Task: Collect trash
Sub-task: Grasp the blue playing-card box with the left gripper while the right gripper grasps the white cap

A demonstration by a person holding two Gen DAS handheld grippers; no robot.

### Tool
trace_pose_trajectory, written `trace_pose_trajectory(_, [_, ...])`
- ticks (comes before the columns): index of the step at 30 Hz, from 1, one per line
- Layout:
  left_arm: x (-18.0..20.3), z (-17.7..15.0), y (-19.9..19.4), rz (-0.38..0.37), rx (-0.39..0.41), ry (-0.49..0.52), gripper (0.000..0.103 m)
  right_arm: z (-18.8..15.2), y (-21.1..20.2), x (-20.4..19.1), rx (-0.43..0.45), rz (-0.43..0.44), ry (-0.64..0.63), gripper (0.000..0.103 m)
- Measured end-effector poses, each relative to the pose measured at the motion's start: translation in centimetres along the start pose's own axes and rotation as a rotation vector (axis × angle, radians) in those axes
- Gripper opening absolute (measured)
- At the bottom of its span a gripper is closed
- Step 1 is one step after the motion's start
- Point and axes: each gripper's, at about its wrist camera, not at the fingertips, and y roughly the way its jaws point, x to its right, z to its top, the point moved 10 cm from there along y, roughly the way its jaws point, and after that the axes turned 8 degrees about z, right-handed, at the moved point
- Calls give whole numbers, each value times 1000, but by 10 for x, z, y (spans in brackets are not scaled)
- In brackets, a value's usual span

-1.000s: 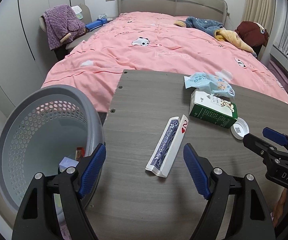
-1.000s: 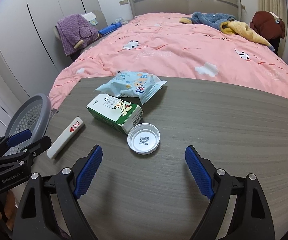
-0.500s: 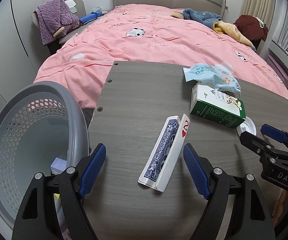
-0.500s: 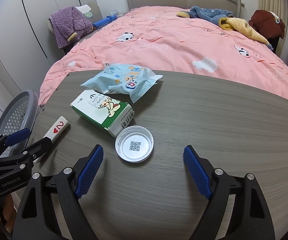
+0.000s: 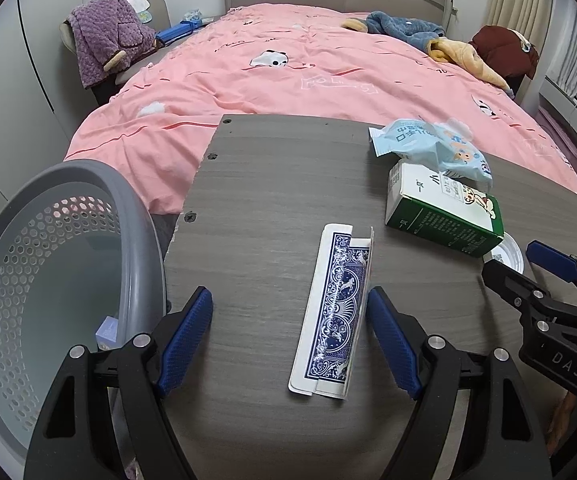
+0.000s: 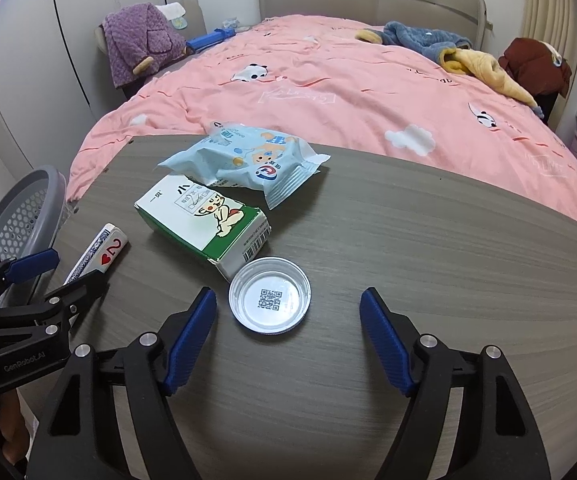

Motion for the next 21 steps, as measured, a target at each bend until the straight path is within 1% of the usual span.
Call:
trace_pose_trajectory(2, [1, 1, 0, 2, 3, 2, 76, 0, 0, 0, 4, -8, -10, 65])
trace_pose_trajectory(5, [4, 1, 0, -3, 6, 5, 76, 0, 0, -1, 7, -18, -23, 59])
trace_pose_trajectory(9, [6, 2, -1, -13, 9, 11, 76, 0, 0, -3, 8, -34, -37, 56])
trace_pose_trajectory(10, [7, 2, -2, -15, 10, 11, 72, 0, 0, -3, 10, -36, -41, 54])
trace_pose_trajectory(11, [8, 2, -2, -12, 13, 17, 65, 0, 0, -4, 11, -34, -44, 51])
trace_pose_trajectory(12, [9, 2, -3, -9, 15, 26, 62, 0, 0, -5, 14, -33, -48, 50])
trace_pose_trajectory(14, [11, 1, -5, -14, 19, 37, 46, 0, -1, -6, 17, -31, -53, 43])
trace_pose_trajectory(15, [12, 1, -7, -19, 18, 38, 42, 0, -1, -7, 18, -28, -52, 41])
trace_pose_trajectory(17, [14, -1, -8, -30, 16, 37, 26, 0, -2, -7, 20, -22, -45, 40])
trace_pose_trajectory(19, [16, -3, -10, -44, 10, 33, 23, -2, -3, -7, 21, -4, -32, 39])
trace_pose_trajectory(21, [16, -6, -13, -49, 6, 28, 23, -3, -5, -7, 21, 9, -21, 39])
